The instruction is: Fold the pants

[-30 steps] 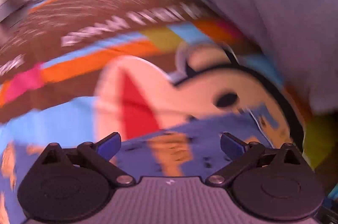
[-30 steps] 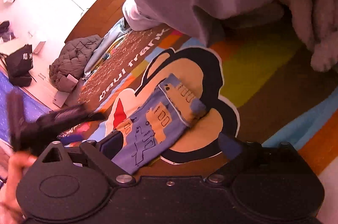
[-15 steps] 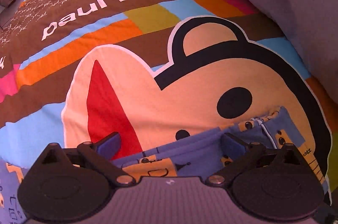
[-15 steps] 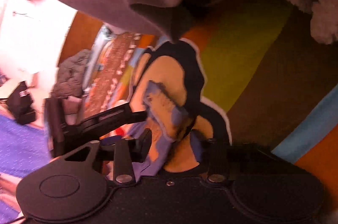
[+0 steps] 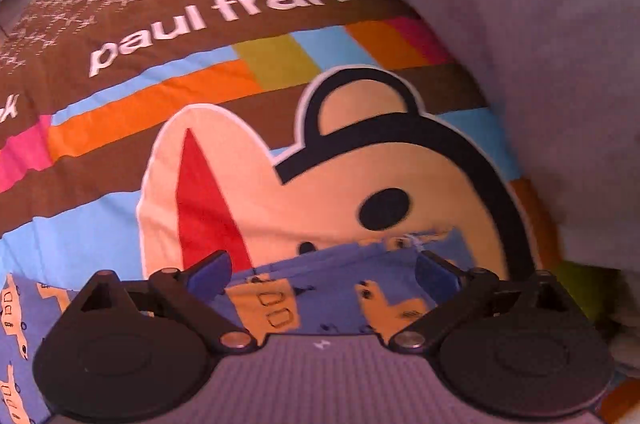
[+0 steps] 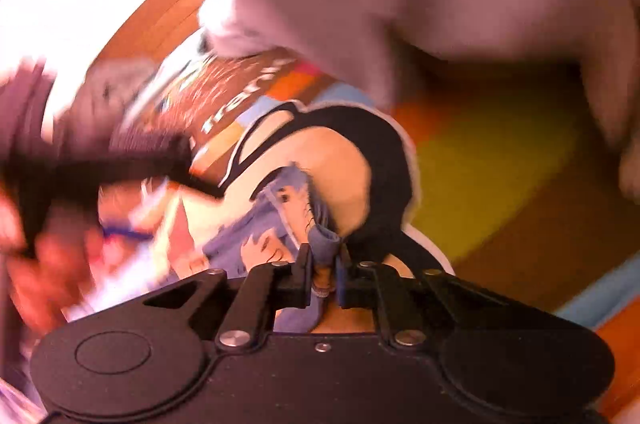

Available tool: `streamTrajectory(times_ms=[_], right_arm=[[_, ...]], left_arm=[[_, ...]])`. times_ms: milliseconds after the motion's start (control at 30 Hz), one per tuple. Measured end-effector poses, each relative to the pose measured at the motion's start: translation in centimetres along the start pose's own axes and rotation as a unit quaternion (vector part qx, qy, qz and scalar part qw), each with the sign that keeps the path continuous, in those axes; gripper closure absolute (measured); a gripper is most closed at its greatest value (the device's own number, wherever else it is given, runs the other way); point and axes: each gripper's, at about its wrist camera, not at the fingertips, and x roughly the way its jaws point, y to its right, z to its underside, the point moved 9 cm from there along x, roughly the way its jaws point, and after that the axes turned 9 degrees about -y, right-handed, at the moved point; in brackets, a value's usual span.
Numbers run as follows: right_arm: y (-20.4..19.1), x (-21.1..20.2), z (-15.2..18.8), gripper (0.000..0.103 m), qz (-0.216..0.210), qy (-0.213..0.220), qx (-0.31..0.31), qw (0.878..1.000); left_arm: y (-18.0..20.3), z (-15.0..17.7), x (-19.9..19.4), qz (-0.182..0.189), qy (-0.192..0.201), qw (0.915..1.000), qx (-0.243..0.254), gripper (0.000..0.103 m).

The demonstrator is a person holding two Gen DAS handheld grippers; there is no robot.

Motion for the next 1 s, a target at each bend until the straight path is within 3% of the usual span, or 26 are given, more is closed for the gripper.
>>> streamTrajectory(times_ms=[100,200,300,433,533,633,700,767,833,933,1000], right_arm=[[-3.5,-0.3,0.9,0.092,0.051,0.011,-0.126,0.991],[-5.7,-0.2,1.7,0.092,0.084,0.018,-0.205,0.975],[-6.4,-0.3,2.3,0.092,0.099,0.025,-0.243,0.965],[-7.2,-0.3,3.0,0.092,0.108,0.026,-0.274,0.955],[-8.0,0.2,3.1,0.092,0.111,0.023,-0.294,0.949],[-8.6,0.1,3.5,0.092,0.111,0.023,-0.308,0.945],[-8.7,-0.1,3.7,0.092,0.109,0.024,-0.314,0.943],[-8.9,-0.1,3.9,0.092,0.104,0.022,-0.321,0.941],[-8.9,-0.3,4.0,0.087,0.102,0.020,-0.323,0.941],[-8.6,-0.8,3.8,0.066,0.088,0.019,-0.314,0.945],[-8.0,-1.2,3.6,0.033,0.087,0.021,-0.301,0.949]], left_arm=[[1.0,0.2,0.2,-0.006,-0.052,0.9983,0.027,0.003],[2.2,0.4,0.4,-0.011,-0.075,0.9960,0.047,0.003],[3.9,0.5,0.8,0.002,-0.087,0.9942,0.064,0.003],[5.4,0.9,1.9,-0.017,-0.117,0.9906,0.069,0.004],[5.9,1.1,2.7,-0.029,-0.135,0.9881,0.068,0.013],[5.9,1.3,3.4,-0.033,-0.151,0.9865,0.053,0.045],[5.9,1.7,3.5,-0.011,-0.162,0.9860,0.038,0.079],[5.9,1.9,3.3,0.009,-0.158,0.9870,0.026,0.085],[5.7,2.0,2.9,0.017,-0.149,0.9884,0.025,0.087],[4.9,2.2,2.4,0.050,-0.146,0.9880,0.004,0.088],[4.2,2.3,2.2,0.075,-0.150,0.9858,-0.014,0.088]])
